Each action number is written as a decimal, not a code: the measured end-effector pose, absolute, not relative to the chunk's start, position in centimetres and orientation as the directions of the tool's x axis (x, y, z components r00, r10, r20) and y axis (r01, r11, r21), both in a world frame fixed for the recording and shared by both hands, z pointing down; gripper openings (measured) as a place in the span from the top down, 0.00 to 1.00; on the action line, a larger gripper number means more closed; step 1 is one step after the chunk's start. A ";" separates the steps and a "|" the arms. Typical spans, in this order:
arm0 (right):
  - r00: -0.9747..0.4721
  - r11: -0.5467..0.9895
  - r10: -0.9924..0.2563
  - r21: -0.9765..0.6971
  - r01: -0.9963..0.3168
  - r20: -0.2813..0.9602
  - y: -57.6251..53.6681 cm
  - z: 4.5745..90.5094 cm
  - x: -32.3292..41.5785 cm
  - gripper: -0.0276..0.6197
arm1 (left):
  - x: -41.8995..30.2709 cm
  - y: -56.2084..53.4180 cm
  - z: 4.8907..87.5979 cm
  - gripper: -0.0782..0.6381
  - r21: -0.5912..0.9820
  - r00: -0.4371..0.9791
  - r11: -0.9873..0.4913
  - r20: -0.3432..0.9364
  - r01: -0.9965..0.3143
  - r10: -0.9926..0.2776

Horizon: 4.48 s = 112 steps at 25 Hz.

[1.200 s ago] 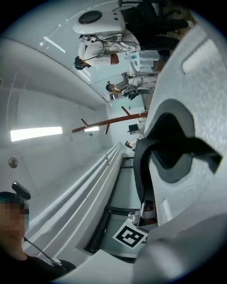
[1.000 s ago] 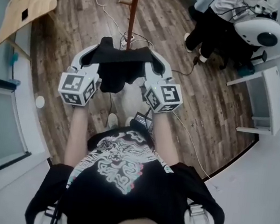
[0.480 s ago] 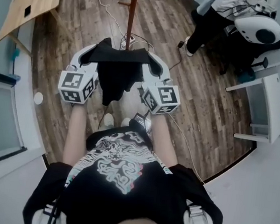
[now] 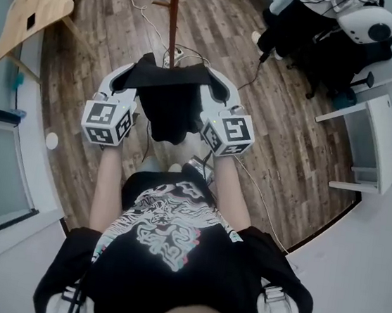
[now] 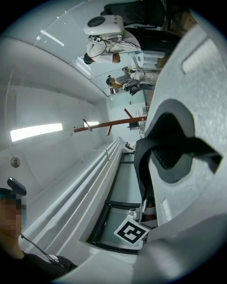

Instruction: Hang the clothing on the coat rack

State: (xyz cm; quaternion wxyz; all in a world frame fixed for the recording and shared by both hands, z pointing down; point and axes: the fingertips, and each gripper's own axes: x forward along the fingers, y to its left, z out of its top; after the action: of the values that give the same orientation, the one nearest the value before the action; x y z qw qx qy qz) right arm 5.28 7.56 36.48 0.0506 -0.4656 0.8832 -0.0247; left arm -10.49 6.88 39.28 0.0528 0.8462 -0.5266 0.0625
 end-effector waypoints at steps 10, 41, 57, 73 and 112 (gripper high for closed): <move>-0.568 0.572 -0.820 -0.101 -0.814 -0.063 4.3 37.3 5.5 0.93 | -10.3 3.8 40.1 0.89 0.026 0.433 -0.435 0.165 -0.900 -0.886; -0.531 0.530 -0.847 -0.071 -0.845 -0.006 -15.3 38.5 3.1 0.93 | -12.7 -16.2 40.6 0.89 0.041 0.476 -0.477 0.178 -0.878 -0.861; -0.491 0.489 -0.871 -0.075 -0.869 0.016 -20.5 39.7 1.7 0.93 | -13.9 -22.0 41.3 0.89 0.068 0.521 -0.519 0.188 -0.852 -0.832; -0.471 0.469 -0.882 -0.064 -0.881 0.018 -21.7 39.5 1.4 0.93 | -14.2 -23.6 41.9 0.89 0.048 0.520 -0.522 0.211 -0.851 -0.828; -0.526 0.525 -0.850 -0.084 -0.847 -0.008 -30.7 37.7 2.5 0.93 | -13.1 -30.7 41.2 0.89 -0.019 0.488 -0.513 0.281 -0.858 -0.826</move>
State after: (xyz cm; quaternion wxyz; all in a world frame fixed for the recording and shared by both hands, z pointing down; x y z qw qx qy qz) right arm 2.48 -30.65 37.72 0.0237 -0.4861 0.8729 -0.0347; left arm -13.11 -30.67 41.18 0.0617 0.8604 -0.4894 0.1280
